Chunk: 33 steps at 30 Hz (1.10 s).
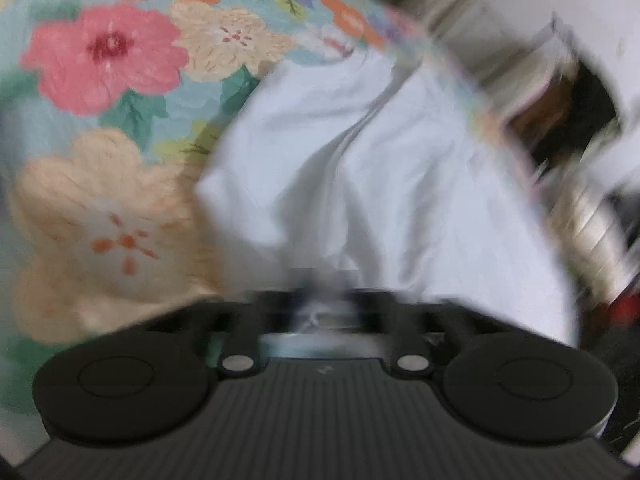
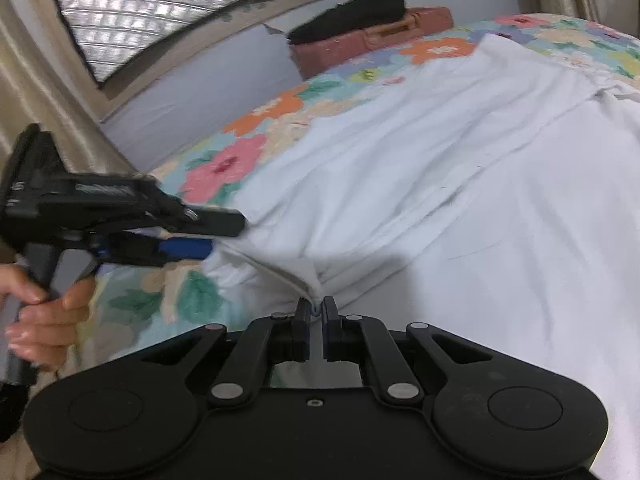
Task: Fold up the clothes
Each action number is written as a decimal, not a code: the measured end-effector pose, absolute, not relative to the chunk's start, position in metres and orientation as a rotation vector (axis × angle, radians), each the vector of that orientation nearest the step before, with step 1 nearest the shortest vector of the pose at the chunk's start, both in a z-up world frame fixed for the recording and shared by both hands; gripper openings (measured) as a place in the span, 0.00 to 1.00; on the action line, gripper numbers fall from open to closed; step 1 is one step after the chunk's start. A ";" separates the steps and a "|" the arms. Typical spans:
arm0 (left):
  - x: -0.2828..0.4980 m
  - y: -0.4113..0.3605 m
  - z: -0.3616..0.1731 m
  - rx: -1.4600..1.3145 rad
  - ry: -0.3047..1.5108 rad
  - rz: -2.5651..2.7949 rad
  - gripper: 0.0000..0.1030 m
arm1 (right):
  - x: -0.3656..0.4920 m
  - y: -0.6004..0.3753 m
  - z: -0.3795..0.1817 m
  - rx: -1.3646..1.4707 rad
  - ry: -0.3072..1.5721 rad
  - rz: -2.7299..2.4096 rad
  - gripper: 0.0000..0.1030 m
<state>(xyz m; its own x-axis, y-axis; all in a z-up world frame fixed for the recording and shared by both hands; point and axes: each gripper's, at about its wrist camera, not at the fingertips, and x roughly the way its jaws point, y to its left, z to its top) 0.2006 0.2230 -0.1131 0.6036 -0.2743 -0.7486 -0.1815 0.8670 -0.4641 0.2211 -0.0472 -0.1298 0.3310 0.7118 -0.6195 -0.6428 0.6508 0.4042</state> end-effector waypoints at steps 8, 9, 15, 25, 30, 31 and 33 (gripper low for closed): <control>0.187 0.237 -0.094 -0.529 0.829 0.035 0.04 | 0.190 -0.016 -0.121 -0.109 0.820 0.997 0.06; 0.185 0.235 -0.089 -0.508 0.808 0.031 0.07 | 0.190 -0.016 -0.122 -0.112 0.823 0.998 0.06; 0.186 0.229 -0.085 -0.575 0.793 -0.071 0.43 | 0.189 -0.024 -0.118 -0.170 0.816 0.951 0.11; 0.200 0.202 -0.105 -0.591 0.854 -0.139 0.08 | 0.194 -0.024 -0.109 -0.186 0.757 0.928 0.16; 0.187 0.179 -0.071 -0.319 0.700 -0.086 0.07 | 0.193 -0.014 -0.105 -0.251 0.704 0.897 0.52; 0.183 0.173 -0.066 -0.261 0.682 -0.069 0.07 | 0.193 -0.012 -0.105 -0.267 0.699 0.895 0.52; 0.176 0.162 -0.055 -0.151 0.656 -0.038 0.11 | 0.192 -0.007 -0.105 -0.291 0.695 0.891 0.52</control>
